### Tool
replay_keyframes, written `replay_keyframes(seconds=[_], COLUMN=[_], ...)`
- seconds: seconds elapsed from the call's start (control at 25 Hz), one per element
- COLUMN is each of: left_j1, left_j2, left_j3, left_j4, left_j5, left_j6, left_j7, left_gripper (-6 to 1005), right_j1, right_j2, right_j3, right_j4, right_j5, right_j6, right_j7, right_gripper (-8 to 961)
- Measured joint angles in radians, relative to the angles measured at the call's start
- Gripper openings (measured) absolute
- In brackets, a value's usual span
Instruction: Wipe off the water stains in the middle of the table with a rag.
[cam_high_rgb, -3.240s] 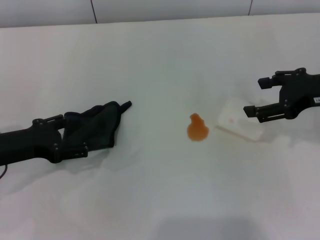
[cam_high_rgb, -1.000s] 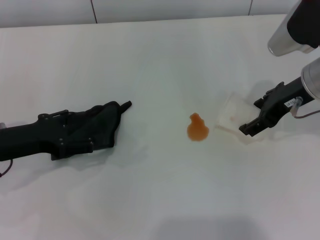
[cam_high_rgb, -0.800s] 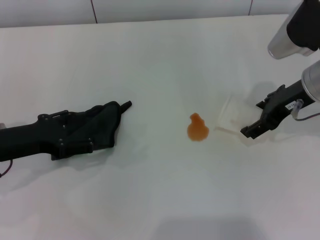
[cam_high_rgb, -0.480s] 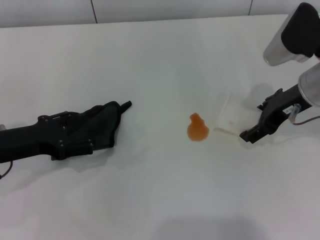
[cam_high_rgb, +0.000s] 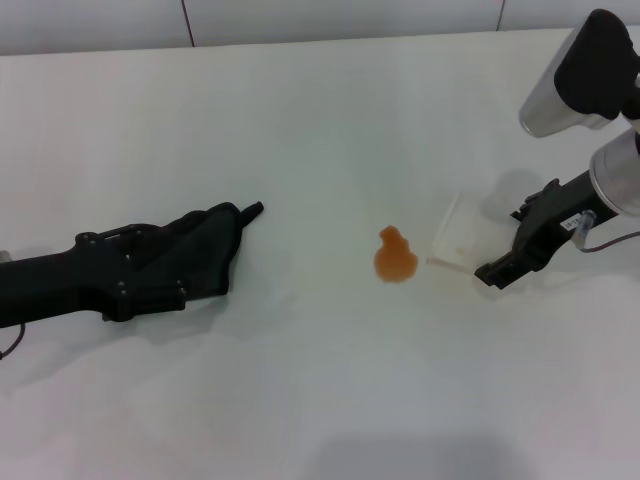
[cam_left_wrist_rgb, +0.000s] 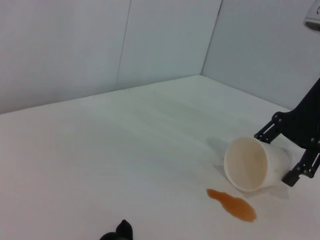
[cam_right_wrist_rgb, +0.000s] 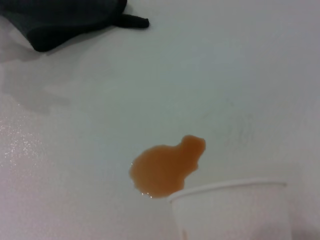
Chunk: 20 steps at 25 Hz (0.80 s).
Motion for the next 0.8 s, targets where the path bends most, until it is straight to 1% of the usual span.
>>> replay_keyframes(seconds=[0.32, 0.8], left_j1=[-0.002, -0.005], left_j2=[0.0, 0.0], left_j3=[0.0, 0.0], left_j4=[0.0, 0.0], left_j5=[0.0, 0.0], left_j6=[-0.002, -0.004], left_j7=[0.0, -0.001], left_gripper=[854, 852], right_j1=[0.003, 0.006], right_j2=[0.0, -0.002], right_j3=[-0.043, -0.046], right_j4=[-0.007, -0.01], right_j5=[-0.001, -0.003], right_j6=[0.018, 0.025], right_j7=[-0.005, -0.01], right_gripper=[858, 858])
